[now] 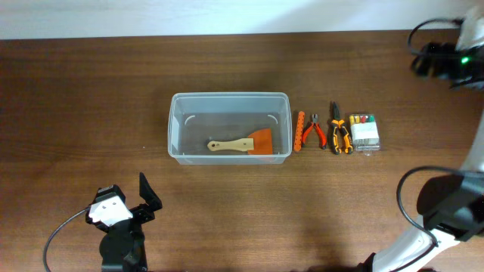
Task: Pack container
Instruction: 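Reach and grasp the clear marker pack with the right gripper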
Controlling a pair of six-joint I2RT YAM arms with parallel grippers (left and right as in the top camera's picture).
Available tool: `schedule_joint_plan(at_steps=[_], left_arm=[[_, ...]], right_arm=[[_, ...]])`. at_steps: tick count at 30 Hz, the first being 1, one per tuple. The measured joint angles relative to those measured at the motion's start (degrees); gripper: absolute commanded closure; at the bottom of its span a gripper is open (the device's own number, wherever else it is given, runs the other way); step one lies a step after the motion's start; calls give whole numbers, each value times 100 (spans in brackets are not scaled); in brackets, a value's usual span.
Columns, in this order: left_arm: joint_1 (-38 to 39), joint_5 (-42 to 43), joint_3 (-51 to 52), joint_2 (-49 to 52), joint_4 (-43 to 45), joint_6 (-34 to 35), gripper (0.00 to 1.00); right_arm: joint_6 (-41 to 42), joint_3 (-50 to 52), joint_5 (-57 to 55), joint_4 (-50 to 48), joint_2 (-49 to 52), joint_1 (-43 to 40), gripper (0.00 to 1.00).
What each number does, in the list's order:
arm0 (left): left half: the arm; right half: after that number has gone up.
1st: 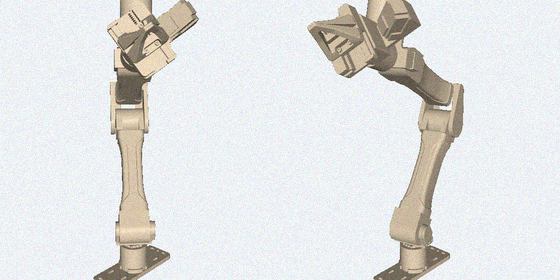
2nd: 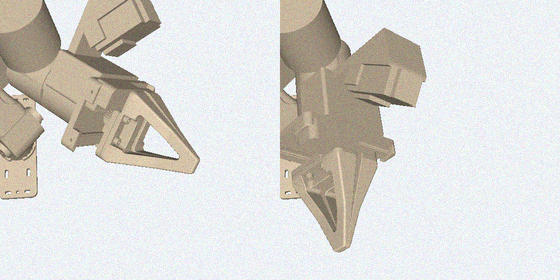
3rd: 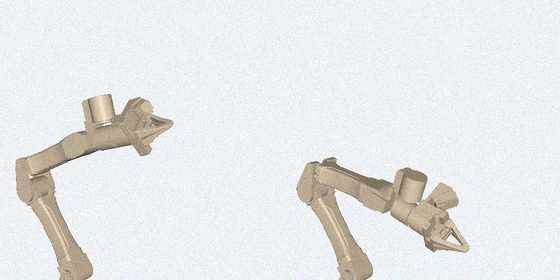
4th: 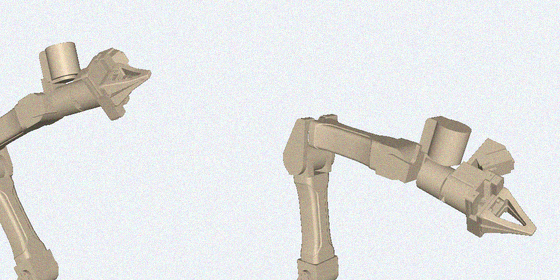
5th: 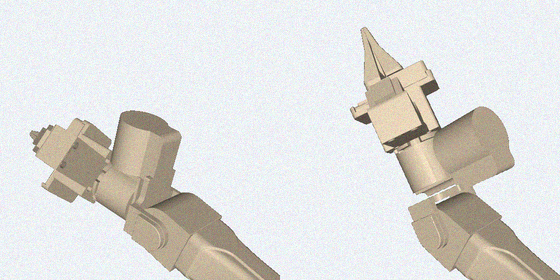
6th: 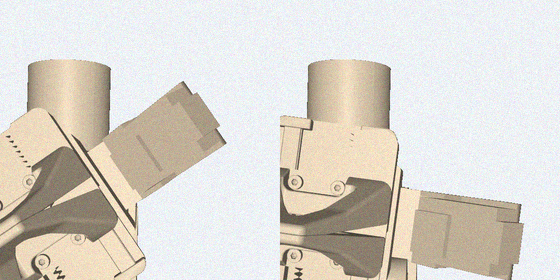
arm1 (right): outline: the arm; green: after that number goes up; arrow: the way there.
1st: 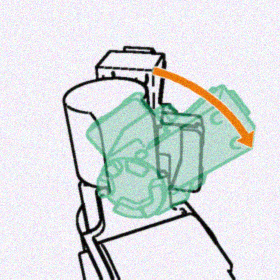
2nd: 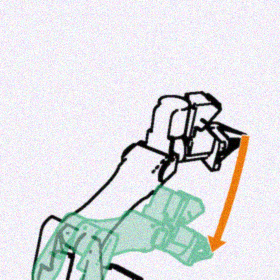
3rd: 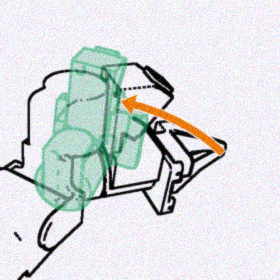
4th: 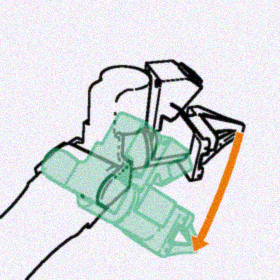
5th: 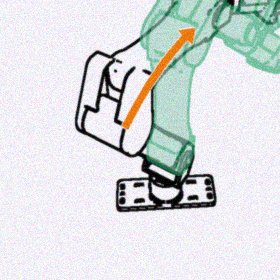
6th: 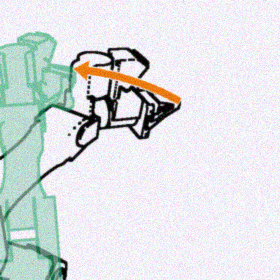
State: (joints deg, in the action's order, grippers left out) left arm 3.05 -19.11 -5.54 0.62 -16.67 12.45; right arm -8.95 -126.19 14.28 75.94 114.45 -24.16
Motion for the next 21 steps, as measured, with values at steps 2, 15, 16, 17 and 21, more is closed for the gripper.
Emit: schedule_joint_plan(at_steps=[2, 15, 16, 17, 21], left_arm=[[0, 2, 0, 0, 0, 0, 1], [0, 0, 0, 0, 0, 0, 1], [0, 0, 0, 0, 0, 0, 1], [0, 0, 0, 0, 0, 0, 1], [0, 2, 0, 0, 0, 0, 1]], right_arm=[[138, 697, -120, -426, 55, 66, 0], [9, 3069, -616, -1906, 133, 807, 1], [-46, 3165, -634, -2002, 133, 879, 1], [-81, 3248, -656, -2085, 133, 940, 1], [-188, 3644, -826, -2450, 133, 1132, 1]])
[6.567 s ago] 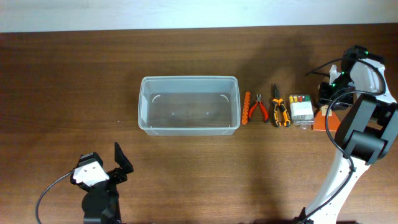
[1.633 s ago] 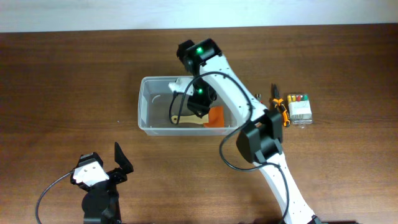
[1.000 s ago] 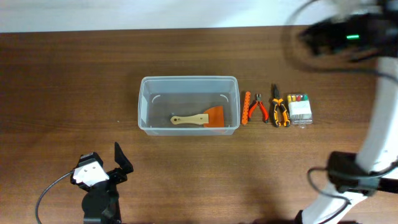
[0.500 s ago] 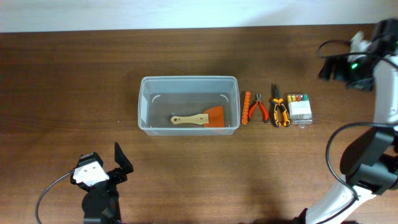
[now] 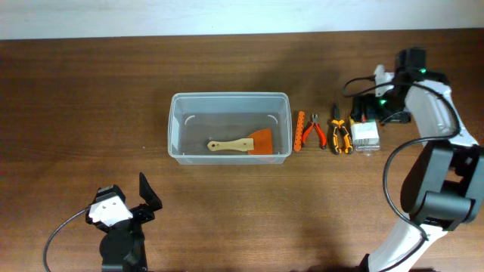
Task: Pack container
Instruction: 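Reach and grasp the clear marker pack with the right gripper, then lower the marker pack into the container and release it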
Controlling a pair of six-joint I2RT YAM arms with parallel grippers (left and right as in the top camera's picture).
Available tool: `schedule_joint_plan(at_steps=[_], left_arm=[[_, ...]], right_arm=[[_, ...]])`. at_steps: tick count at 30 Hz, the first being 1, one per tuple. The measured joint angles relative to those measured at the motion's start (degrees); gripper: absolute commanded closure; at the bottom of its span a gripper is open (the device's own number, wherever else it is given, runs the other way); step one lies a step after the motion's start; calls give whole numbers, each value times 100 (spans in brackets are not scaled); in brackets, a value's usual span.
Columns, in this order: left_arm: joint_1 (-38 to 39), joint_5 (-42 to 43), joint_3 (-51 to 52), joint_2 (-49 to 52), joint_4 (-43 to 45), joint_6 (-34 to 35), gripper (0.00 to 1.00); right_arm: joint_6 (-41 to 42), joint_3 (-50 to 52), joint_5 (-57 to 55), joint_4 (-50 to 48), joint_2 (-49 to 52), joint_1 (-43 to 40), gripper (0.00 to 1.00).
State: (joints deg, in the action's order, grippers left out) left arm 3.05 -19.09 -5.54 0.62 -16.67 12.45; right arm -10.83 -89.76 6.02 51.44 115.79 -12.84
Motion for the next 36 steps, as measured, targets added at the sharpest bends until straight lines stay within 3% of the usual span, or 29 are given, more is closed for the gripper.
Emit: schedule_joint_plan(at_steps=[11, 17, 22, 26, 32, 36], left_arm=[[0, -2, 0, 0, 0, 0, 1], [0, -2, 0, 0, 0, 0, 1], [0, -2, 0, 0, 0, 0, 1], [0, 0, 0, 0, 0, 0, 1], [0, -2, 0, 0, 2, 0, 1], [0, -2, 0, 0, 4, 0, 1]], right_arm=[[-39, 411, -321, -269, 306, 15, 0], [-31, 413, -297, -267, 514, 15, 20], [-13, 417, -282, -269, 546, 15, 28], [4, 417, -275, -249, 546, 15, 21], [37, 151, -280, 398, 546, 15, 38], [103, -772, -280, 1016, 546, 20, 48]])
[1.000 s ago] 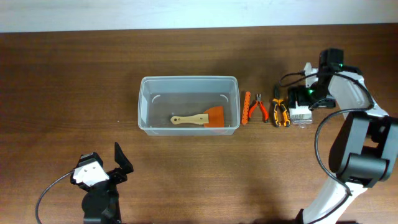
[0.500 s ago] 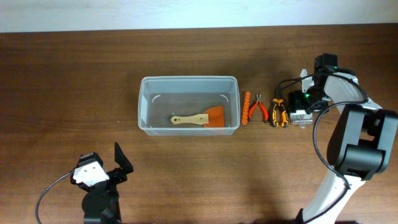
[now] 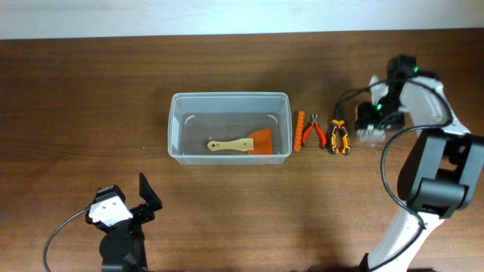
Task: Pack container
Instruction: 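Lower the marker pack into the container and release it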
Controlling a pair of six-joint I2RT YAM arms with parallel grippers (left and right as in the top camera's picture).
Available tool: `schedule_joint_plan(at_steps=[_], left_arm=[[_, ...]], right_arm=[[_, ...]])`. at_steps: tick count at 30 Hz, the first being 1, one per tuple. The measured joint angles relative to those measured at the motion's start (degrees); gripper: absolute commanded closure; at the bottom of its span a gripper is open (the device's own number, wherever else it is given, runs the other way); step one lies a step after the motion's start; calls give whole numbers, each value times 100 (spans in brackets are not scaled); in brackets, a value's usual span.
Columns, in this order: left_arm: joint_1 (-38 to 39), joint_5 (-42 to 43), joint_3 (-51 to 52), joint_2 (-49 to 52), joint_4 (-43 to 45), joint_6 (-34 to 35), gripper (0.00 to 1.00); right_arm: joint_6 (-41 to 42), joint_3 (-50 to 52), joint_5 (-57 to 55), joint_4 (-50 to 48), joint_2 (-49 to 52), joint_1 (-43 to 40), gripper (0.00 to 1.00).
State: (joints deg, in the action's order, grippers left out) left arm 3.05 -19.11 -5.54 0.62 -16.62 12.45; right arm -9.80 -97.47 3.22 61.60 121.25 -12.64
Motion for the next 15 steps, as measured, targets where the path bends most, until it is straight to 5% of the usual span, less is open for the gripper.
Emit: schedule_joint_plan(at_steps=[8, 15], left_arm=[[0, 0, 0, 0, -2, 0, 1], [2, 0, 0, 0, -4, 0, 1]], right_arm=[[219, -2859, 46, 1606, -271, 503, 56], [155, -4109, 177, 1849, -509, 2341, 56]])
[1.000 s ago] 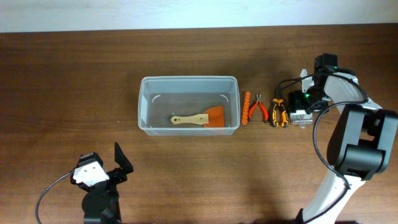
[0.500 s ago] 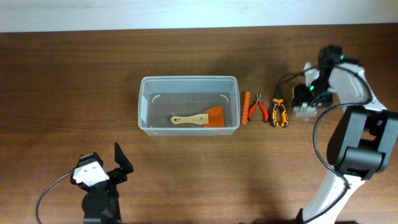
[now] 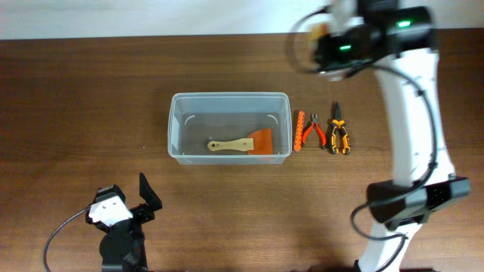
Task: Pack container
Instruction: 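Lower the marker pack into the container and release it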
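Note:
A clear plastic container (image 3: 173, 128) sits mid-table with an orange scraper (image 3: 243, 143) with a wooden handle inside. Right of it lie an orange strip (image 3: 300, 131), red pliers (image 3: 316, 133) and orange-black pliers (image 3: 339, 137). My right gripper (image 3: 333, 50) is raised high above the table's back right, and the wrist covers its fingers. The clear case of small parts is nowhere on the table; it is evidently in that grip, hidden beneath the wrist. My left gripper (image 3: 149, 198) rests open near the front left, holding nothing.
The right arm (image 3: 412, 113) stretches from the front right across the table's right side up to the back edge. A pale wall strip (image 3: 151, 15) borders the table at the back. The left arm's cable (image 3: 60, 230) loops at the front left.
The right gripper was low on the clear case beside the orange-black pliers. Now it is raised high and further left, and the case has left the table. The left arm has not moved.
The right gripper was first at the far back right corner, the case lying beside the pliers. It then stood just behind the case, then down on it. Now the arm is lifted and the case is gone from its spot. The left arm stayed still.

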Controlling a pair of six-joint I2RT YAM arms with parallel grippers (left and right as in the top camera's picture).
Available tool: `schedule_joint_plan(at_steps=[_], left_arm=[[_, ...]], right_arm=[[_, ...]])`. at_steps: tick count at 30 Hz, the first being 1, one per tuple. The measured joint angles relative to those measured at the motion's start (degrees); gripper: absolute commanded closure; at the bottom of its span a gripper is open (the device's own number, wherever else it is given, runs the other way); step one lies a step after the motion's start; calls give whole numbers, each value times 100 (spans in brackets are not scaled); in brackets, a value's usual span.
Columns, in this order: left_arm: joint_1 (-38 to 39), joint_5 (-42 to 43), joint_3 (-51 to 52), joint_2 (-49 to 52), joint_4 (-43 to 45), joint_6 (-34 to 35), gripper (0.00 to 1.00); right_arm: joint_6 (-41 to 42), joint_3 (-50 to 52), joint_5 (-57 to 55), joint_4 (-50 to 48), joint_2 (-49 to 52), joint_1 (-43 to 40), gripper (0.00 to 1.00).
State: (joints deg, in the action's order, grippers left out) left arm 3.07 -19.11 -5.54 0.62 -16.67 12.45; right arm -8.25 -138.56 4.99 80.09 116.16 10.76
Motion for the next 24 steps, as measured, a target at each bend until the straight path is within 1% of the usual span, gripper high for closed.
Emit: schedule_joint_plan(at_steps=[2, 5, 8, 11, 13, 17, 19, 24], left_arm=[[-2, 0, 0, 0, 0, 0, 1], [-2, 0, 0, 0, 0, 0, 1], [-2, 0, 0, 0, 0, 2, 1], [-2, 0, 0, 0, 0, 0, 1], [-2, 0, 0, 0, 0, 0, 1], [-2, 0, 0, 0, 0, 0, 1], [-2, 0, 0, 0, 0, 0, 1], [-2, 0, 0, 0, 2, 0, 1]], right_arm=[[-188, -2, 20, -15, -7, 540, 60], [-577, 76, 63, -33, 46, 1281, 70], [-1145, 409, 90, -122, 146, 1947, 70], [-1670, 905, 92, -337, 345, 2304, 70], [-2048, 1342, 90, -656, 529, 2476, 70], [-2736, 2253, 87, -1554, 957, 2688, 69], [-3023, 2562, 87, -1961, 1117, 2739, 54], [-3467, 2837, 179, -2968, 1266, 2769, 53]])
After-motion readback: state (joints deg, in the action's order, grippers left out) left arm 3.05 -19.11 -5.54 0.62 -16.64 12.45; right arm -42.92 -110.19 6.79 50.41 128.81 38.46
